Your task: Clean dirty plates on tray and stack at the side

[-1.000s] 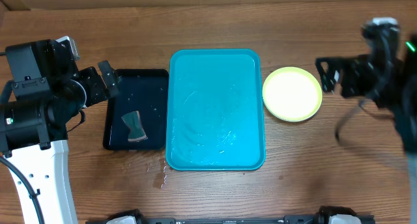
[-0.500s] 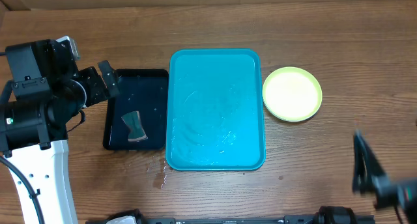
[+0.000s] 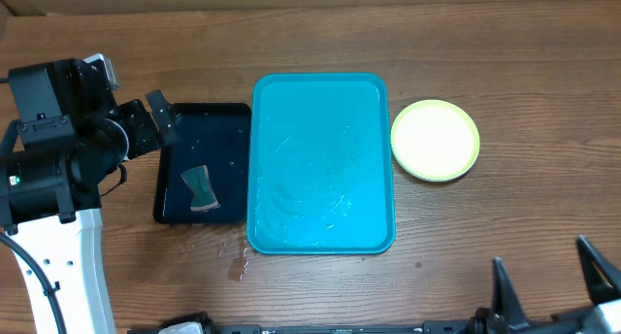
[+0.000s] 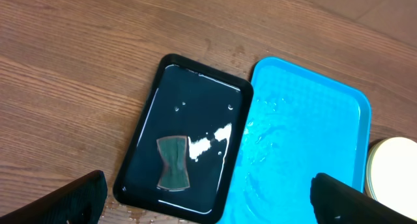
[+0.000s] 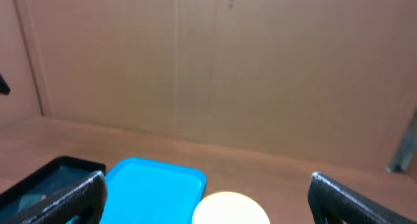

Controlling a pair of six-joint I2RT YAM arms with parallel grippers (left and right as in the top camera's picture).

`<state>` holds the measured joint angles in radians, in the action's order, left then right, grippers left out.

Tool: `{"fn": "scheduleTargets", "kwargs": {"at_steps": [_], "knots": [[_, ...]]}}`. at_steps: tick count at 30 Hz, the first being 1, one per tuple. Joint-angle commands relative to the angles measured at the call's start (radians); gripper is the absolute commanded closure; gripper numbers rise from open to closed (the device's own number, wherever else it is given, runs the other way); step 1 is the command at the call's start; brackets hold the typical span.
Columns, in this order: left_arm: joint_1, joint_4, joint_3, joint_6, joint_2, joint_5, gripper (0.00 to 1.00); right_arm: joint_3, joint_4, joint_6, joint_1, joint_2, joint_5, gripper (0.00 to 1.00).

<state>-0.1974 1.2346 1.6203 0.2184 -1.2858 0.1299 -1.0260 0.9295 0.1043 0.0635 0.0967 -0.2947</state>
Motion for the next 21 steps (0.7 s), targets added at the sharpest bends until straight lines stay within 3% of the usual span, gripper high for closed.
{"fn": "scheduleTargets", "kwargs": {"at_steps": [1,5,12,15,21], "knots": [[-0.002,-0.001,0.014,0.014,-0.005,-0.006,0.00,0.143,-0.099,0.000,-0.003,-0.079,-0.072,0.00],[-0.002,-0.001,0.014,0.014,-0.005,-0.006,0.00,0.309,-0.362,-0.003,-0.003,-0.093,-0.118,0.00],[-0.002,-0.001,0.014,0.014,-0.005,-0.006,0.00,0.587,-1.016,-0.003,-0.026,-0.093,-0.073,0.00],[-0.002,-0.001,0.014,0.014,-0.005,-0.006,0.00,0.679,-1.154,-0.031,-0.043,-0.093,0.013,0.00],[-0.002,-0.001,0.014,0.014,-0.005,-0.006,0.00,0.796,-1.183,-0.196,-0.051,-0.093,0.188,0.00]]}}
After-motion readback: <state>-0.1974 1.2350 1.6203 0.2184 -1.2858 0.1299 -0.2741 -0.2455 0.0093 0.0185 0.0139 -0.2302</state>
